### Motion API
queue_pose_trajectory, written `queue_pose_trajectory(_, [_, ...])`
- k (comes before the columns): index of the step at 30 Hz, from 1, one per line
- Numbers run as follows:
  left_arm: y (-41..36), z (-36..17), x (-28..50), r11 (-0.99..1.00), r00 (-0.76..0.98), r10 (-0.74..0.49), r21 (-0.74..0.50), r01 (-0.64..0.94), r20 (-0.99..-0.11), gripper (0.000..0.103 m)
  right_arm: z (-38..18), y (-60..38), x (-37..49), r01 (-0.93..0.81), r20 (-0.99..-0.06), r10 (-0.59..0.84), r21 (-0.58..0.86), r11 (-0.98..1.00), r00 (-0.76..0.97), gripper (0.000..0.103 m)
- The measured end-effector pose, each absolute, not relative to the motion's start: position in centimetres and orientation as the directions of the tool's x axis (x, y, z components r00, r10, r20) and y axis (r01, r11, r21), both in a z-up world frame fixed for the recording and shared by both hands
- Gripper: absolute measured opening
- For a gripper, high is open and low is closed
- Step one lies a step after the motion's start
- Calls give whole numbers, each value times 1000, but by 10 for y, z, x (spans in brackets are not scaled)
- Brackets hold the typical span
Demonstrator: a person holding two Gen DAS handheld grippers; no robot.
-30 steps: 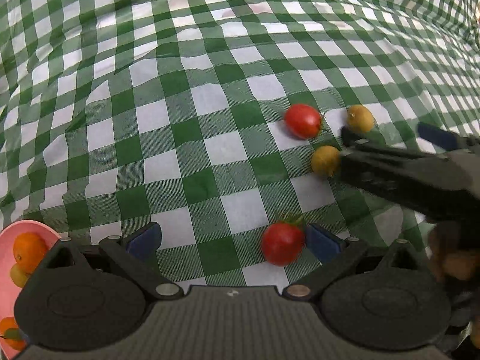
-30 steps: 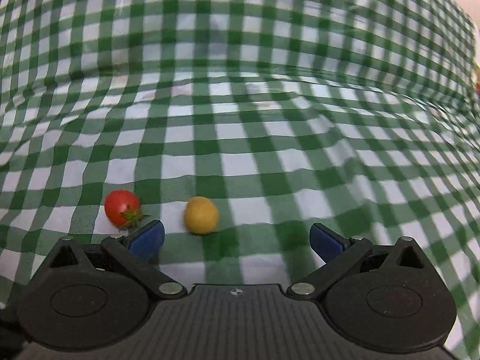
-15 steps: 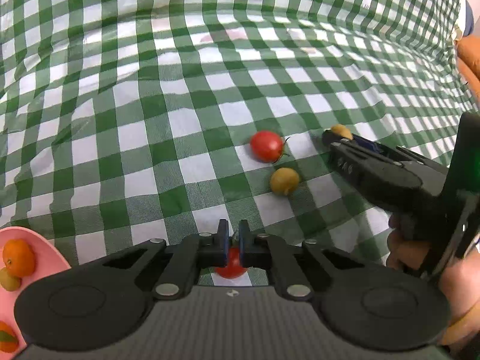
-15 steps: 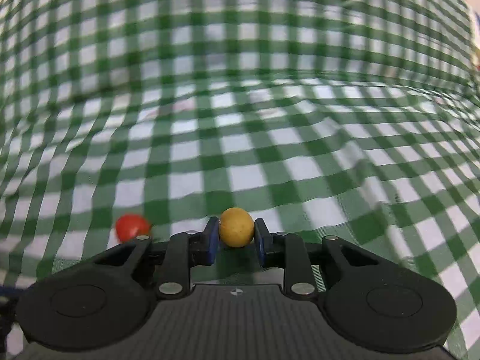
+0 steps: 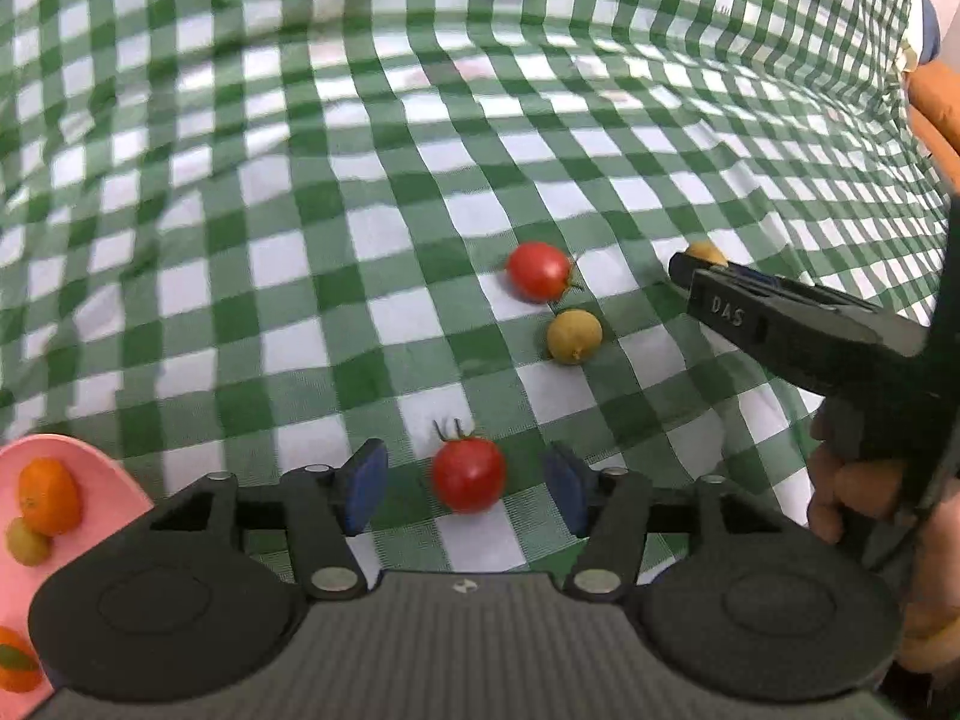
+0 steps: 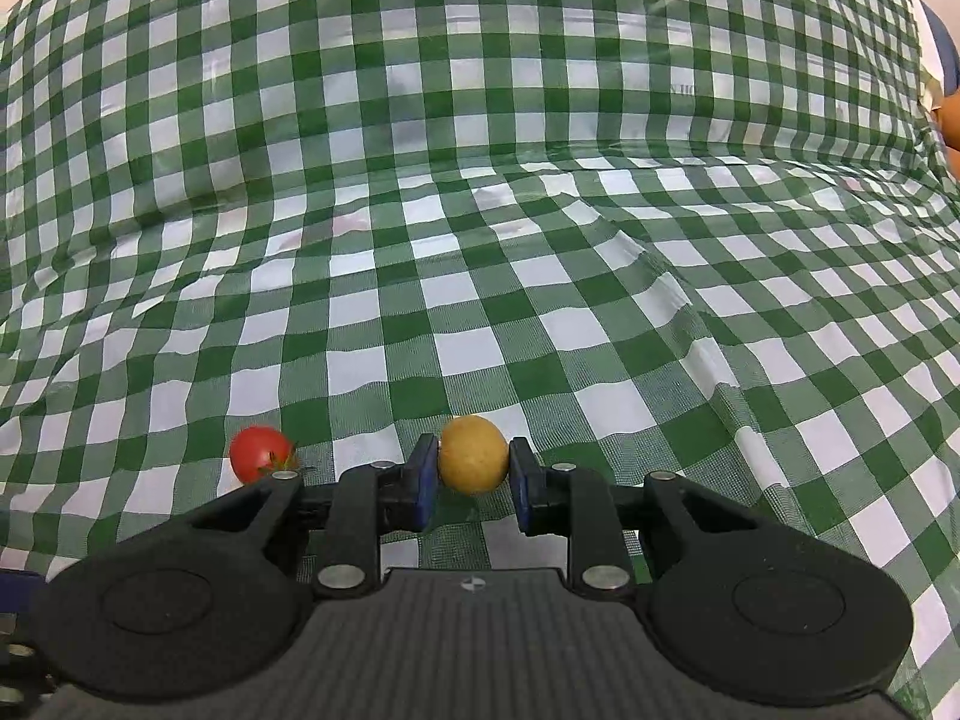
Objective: Organize fruits
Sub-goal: 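Lift the held fruit and cherry tomato in both tools toward the pink plate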
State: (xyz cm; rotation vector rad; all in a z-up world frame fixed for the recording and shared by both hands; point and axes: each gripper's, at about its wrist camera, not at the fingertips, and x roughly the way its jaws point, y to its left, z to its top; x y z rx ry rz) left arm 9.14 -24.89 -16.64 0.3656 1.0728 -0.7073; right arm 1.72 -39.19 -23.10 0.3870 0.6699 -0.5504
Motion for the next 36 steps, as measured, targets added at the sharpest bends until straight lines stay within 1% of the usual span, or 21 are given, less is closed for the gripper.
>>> queue_pose_trajectory(1, [-252,-172,94,724,267,-347,-75,686,-899,60,-231,-393,17,591,-674,-347,165,790,652,26])
queue_pose_trajectory(2, [-255,-177,96,724,248,-338,-83,684,-908,44,-232,-394,17,591,-676,-344,168,789,652,26])
queue_pose_trajectory(3, [-257,-183,98,731,235,-320,-82,677,-918,32,-232,-395,18,593,-678,-344,167,788,649,26])
queue_pose_trajectory(5, [-253,-183,100,745,233,-331,-102,659,-915,32,-234,-396,19,594,-684,-342,165,787,644,26])
queue_pose_trajectory(8, [-244,-169,95,747,277,-348,-87,659,-895,32,-233,-396,20,596,-677,-348,168,785,649,26])
queue_pose_trajectory(11, [-228,-149,86,747,275,-381,-119,654,-883,32,-223,-390,14,597,-659,-363,164,786,659,26])
queue_pose_trajectory(15, [-194,-110,60,738,309,-427,-130,663,-850,32,-190,-368,-9,583,-613,-379,168,795,693,26])
queue_pose_trajectory(18, [-160,-84,36,744,343,-431,-114,658,-834,32,-162,-339,-39,559,-589,-374,163,813,716,26])
queue_pose_trajectory(23, [-101,-56,-1,773,391,-383,-58,631,-837,32,-128,-270,-97,482,-606,-293,172,859,739,26])
queue_pose_trajectory(27, [-50,-32,-32,795,438,-345,-10,607,-830,32,-102,-201,-134,352,-628,-169,177,919,760,26])
queue_pose_trajectory(32, [7,-13,-60,835,476,-342,-29,550,-810,32,-70,-137,-166,213,-610,-13,257,943,793,26])
queue_pose_trajectory(36, [45,-2,-76,868,498,-337,-59,492,-799,32,-45,-105,-173,161,-583,-13,203,966,812,26])
